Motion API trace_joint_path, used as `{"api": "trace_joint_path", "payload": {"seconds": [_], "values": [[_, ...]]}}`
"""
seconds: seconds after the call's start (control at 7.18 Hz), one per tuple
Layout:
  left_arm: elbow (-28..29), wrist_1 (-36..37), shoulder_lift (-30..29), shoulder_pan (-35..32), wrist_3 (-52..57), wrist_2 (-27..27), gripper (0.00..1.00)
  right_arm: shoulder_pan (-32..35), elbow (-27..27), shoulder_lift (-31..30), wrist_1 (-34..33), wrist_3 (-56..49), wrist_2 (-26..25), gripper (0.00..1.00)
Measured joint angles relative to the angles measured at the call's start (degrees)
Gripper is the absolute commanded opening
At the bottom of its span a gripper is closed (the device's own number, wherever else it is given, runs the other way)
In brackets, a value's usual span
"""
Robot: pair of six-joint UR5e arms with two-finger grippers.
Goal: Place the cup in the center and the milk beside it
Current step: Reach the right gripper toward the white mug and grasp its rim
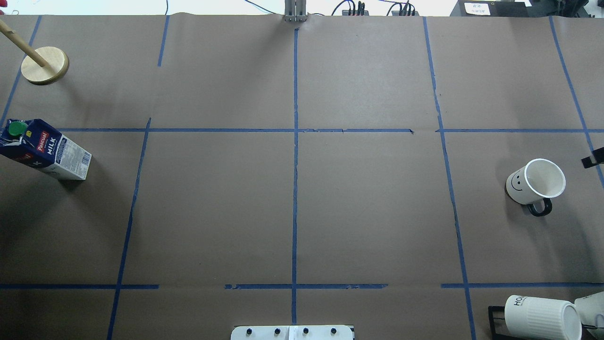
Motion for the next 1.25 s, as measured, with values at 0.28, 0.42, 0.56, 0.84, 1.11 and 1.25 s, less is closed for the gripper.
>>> {"api": "trace_joint_path", "payload": {"seconds": [0.28,0.42,0.56,0.84,1.11,1.25], "values": [[0.0,0.0,0.03,0.0,0.0,-0.01,1.0,-5.0,-0.2,0.08,6.28,9.43,-4.57,1.0],[0.0,0.0,0.03,0.0,0.0,-0.01,1.0,-6.39,-0.32,0.13,7.36,11.05,-5.87,0.99],[0.0,0.0,0.03,0.0,0.0,-0.02,1.0,-7.41,-0.53,0.16,7.77,11.62,-6.94,0.99],[0.0,0.0,0.03,0.0,0.06,-0.02,1.0,-8.99,-1.63,0.19,8.22,11.9,-8.2,0.98],[0.0,0.0,-0.02,0.0,0.08,-0.05,1.0,-10.36,-4.73,0.2,11.95,12.23,-9.32,0.91],[0.0,0.0,-0.04,0.0,0.09,-0.05,1.0,-10.83,-6.39,0.2,14.15,12.69,-9.52,0.62]]}}
